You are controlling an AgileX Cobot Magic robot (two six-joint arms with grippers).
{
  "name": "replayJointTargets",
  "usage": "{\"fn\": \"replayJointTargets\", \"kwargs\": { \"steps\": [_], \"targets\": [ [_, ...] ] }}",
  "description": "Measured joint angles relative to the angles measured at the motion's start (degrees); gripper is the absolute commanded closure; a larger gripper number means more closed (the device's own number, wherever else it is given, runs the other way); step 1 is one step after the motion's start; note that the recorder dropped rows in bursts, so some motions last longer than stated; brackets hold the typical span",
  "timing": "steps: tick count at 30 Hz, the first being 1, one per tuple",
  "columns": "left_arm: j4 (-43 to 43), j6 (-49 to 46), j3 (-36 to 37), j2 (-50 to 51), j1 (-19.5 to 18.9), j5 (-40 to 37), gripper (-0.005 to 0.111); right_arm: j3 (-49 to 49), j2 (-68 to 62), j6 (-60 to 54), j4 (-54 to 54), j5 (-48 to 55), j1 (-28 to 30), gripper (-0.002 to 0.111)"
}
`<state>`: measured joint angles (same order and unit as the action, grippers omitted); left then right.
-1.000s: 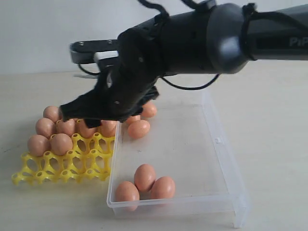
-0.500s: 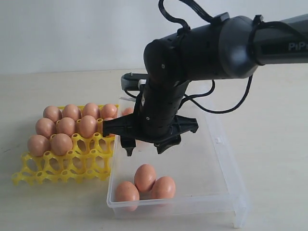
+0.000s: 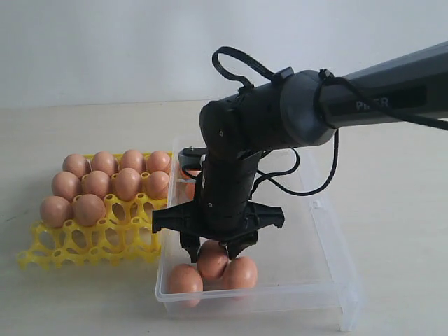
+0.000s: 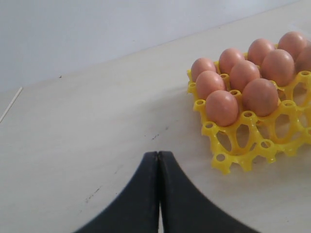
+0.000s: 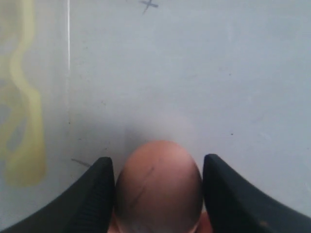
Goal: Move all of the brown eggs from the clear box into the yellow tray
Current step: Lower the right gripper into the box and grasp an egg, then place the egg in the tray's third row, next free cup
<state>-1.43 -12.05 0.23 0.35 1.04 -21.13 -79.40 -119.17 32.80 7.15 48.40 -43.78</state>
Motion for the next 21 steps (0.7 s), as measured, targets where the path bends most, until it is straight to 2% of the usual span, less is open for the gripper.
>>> {"fn": "replayJointTargets", "kwargs": {
  "steps": [4, 5, 13, 17, 21],
  "targets": [
    [0.00, 0.00, 0.00, 0.00, 0.00, 0.00, 0.107, 0.00, -0.24, 0.00, 0.00, 0.35, 0.00, 0.105],
    [0.00, 0.00, 0.00, 0.00, 0.00, 0.00, 0.107, 0.00, -0.24, 0.00, 0.00, 0.35, 0.00, 0.108],
    [0.00, 0.00, 0.00, 0.00, 0.00, 0.00, 0.107, 0.00, 3.30, -1.20, -6.80, -2.64, 0.00, 0.108],
    [0.00, 0.00, 0.00, 0.00, 0.00, 0.00, 0.107, 0.00, 6.28, -7.19, -11.01, -13.85, 0.00, 0.108],
    [0.00, 0.00, 0.00, 0.00, 0.00, 0.00, 0.107, 0.00, 6.20, -15.59, -10.42, -29.30, -1.05, 0.108]
  ]
}}
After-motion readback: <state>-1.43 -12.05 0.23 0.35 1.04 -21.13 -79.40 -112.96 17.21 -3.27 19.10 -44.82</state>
